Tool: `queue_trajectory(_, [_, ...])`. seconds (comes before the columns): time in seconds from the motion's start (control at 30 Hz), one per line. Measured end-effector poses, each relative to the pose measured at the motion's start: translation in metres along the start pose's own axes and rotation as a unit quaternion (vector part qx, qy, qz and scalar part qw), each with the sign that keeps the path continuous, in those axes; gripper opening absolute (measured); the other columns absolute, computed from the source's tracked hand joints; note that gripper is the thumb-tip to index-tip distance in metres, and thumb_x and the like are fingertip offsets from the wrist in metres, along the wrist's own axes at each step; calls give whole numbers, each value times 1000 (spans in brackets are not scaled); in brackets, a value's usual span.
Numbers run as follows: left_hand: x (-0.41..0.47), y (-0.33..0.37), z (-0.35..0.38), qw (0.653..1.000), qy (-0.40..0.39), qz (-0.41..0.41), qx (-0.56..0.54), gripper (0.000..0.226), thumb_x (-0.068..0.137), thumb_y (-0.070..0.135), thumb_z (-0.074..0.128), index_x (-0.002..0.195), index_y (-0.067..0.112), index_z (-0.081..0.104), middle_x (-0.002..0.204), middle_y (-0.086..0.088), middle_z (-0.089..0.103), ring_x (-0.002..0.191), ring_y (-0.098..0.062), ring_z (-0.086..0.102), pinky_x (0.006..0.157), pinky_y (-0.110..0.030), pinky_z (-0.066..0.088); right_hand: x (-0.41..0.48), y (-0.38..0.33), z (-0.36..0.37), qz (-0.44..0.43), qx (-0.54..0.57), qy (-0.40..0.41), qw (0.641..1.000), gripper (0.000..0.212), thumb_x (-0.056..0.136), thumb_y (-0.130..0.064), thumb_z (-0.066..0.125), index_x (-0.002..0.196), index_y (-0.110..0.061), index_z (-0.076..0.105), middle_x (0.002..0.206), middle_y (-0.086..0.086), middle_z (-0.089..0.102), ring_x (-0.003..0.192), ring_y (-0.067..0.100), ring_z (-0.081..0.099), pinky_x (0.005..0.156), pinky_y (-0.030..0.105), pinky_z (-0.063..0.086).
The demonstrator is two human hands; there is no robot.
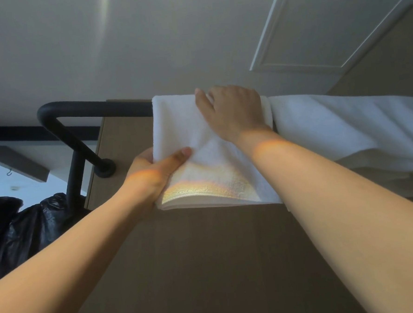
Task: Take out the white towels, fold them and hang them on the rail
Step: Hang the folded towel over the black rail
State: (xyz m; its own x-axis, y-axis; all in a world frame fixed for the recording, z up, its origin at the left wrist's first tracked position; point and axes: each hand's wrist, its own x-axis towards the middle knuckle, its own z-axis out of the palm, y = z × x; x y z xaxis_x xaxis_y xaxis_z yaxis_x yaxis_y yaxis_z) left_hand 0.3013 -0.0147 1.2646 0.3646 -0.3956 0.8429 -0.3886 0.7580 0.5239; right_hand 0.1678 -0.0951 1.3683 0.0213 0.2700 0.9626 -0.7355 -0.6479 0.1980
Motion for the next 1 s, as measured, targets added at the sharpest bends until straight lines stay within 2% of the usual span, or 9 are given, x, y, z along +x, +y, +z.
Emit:
queue_trajectory(0.37, [2, -3, 6, 1000, -4, -2, 2, 34, 68, 39, 82, 93, 21, 66, 79, 4, 76, 66, -14, 73, 50, -20, 54, -3, 8, 0, 7, -10, 6, 1000, 43, 101, -47, 31, 71, -20, 47, 89, 12, 70, 89, 34, 62, 67, 35, 28])
queue_trajectory(0.47, [1, -2, 5, 1000, -6, -4, 3, 32, 69, 39, 82, 92, 22, 66, 78, 6, 76, 66, -14, 73, 49, -20, 54, -6, 7, 1, 9, -11, 10, 1000, 40, 101, -44, 31, 73, -21, 46, 91, 11, 69, 90, 34, 61, 72, 37, 31])
queue_trajectory(0.57, [1, -3, 5, 1000, -9, -5, -3, 30, 71, 37, 82, 91, 22, 66, 79, 5, 76, 69, -15, 74, 53, -22, 56, -17, 6, 2, 17, -37, 17, 999, 38, 100, -44, 29, 88, -20, 55, 100, 8, 67, 99, 32, 58, 84, 39, 33])
queue_trajectory(0.63, [0, -3, 5, 1000, -12, -4, -7, 27, 73, 34, 81, 91, 21, 66, 80, 4, 76, 70, -15, 74, 55, -23, 57, -32, 9, 4, 13, -34, 24, 999, 42, 97, -43, 29, 109, -17, 60, 111, 8, 64, 108, 30, 54, 95, 39, 32])
queue_trajectory(0.7, [-1, -3, 5, 1000, -17, -5, -10, 27, 74, 32, 81, 94, 20, 66, 82, 3, 77, 73, -17, 74, 59, -25, 58, -52, 11, 3, 16, -11, 20, 1000, 53, 96, -41, 29, 136, -15, 51, 136, 10, 54, 129, 29, 44, 112, 42, 25])
queue_trajectory(0.77, [-2, -5, 5, 1000, -19, -7, -5, 29, 75, 32, 80, 97, 19, 67, 87, -1, 77, 77, -19, 74, 67, -30, 61, -78, 11, 4, 21, 25, 14, 999, 61, 96, -40, 26, 151, -14, 33, 157, 12, 31, 147, 27, 24, 121, 45, 10])
queue_trajectory(0.87, [-5, -8, 4, 1000, -20, -9, 2, 35, 77, 32, 79, 104, 14, 68, 97, -6, 76, 88, -25, 73, 82, -39, 59, -123, 9, 7, 8, 96, -2, 995, 60, 98, -36, 26, 153, -13, 28, 162, 13, 16, 151, 27, 11, 122, 47, 8])
queue_trajectory(1.0, [-16, -21, 1, 999, -20, -12, 37, 33, 78, 31, 78, 104, 14, 69, 100, -6, 75, 90, -21, 73, 85, -36, 58, -171, 5, 7, 10, 116, -83, 990, 59, 99, -38, 23, 154, -16, 24, 163, 10, 14, 151, 21, 7, 123, 43, 8])
